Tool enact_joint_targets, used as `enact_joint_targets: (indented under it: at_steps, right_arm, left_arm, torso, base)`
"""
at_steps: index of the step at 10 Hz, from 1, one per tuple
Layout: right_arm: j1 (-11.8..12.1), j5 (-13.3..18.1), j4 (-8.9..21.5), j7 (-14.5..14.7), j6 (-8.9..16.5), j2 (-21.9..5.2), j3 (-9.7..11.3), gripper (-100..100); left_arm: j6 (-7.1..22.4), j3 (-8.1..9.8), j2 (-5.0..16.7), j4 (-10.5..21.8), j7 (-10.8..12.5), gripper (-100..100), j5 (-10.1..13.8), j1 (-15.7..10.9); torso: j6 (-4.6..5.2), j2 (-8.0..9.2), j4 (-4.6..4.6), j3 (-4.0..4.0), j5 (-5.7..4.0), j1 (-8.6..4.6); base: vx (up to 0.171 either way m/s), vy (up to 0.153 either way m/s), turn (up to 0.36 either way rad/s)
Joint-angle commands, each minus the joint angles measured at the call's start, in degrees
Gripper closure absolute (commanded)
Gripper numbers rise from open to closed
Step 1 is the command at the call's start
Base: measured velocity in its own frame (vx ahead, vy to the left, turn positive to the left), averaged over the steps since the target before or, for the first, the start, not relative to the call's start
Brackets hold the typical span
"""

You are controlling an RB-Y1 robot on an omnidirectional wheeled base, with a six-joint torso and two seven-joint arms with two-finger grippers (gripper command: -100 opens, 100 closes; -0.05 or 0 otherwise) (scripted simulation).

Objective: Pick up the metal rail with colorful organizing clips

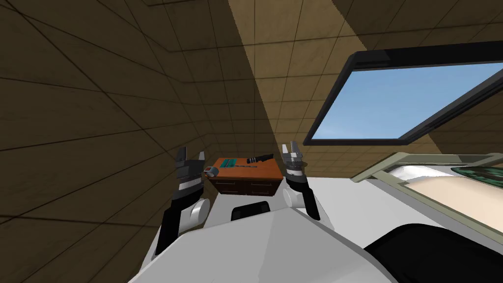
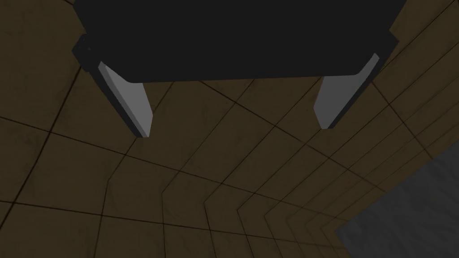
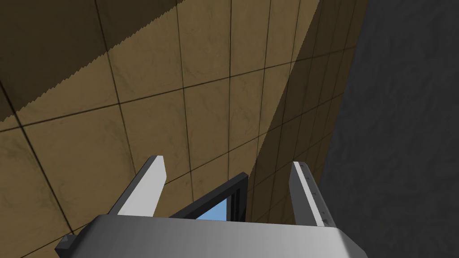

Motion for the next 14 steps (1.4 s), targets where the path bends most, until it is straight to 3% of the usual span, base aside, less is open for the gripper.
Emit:
enact_joint_targets:
  at_steps: [1, 5, 8, 9, 11, 14]
  right_arm:
    - [0.0, 0.0, 0.0, 0.0, 0.0, 0.0, 0.0, 0]
    - [0.0, 0.0, 0.0, 0.0, 0.0, 0.0, 0.0, 0]
    - [-0.01, 0.0, 0.0, 0.0, 0.0, -0.01, 0.0, 0]
    - [0.01, 0.0, 0.0, 0.0, 0.0, -0.01, -0.01, 0]
    - [-0.01, 0.0, 0.0, 0.0, 0.0, -0.01, 0.0, 0]
    - [0.0, 0.0, 0.0, 0.0, 0.0, -0.01, 0.0, 0]
  left_arm:
    - [0.69, -0.02, 2.07, 0.4, 0.35, -100, 0.45, -0.19]
    - [4.86, 0.11, 8.74, 3.1, 2.35, -100, 3.0, -1.37]
    - [9.49, 0.69, 13.69, 6.98, 4.72, -100, 5.98, -2.88]
    - [10.07, 0.69, 13.69, 6.98, 4.72, -100, 5.98, -2.88]
    - [13.86, 1.43, 16.79, 10.49, 6.57, -100, 8.29, -4.13]
    - [16.69, 1.93, 18.28, 12.53, 7.55, -100, 9.51, -4.82]
  torso:
    - [0.0, 0.0, 0.0, 0.0, 0.0, 0.0]
    - [0.02, 0.0, 0.0, 0.0, 0.03, 0.13]
    - [0.03, -0.01, 0.0, -0.01, 0.05, 0.21]
    - [-0.03, 0.01, 0.0, 0.0, 0.06, 0.25]
    - [0.05, -0.06, -0.01, -0.03, 0.03, 0.15]
    - [0.02, -0.04, -0.01, -0.02, 0.04, 0.19]
  base:
    - [-0.001, 0.004, -0.088]
    - [-0.001, 0.026, -0.177]
    - [-0.006, 0.05, -0.354]
    - [-0.004, 0.042, 0.03]
    - [0.008, 0.038, -0.393]
    - [-0.006, 0.044, -0.175]
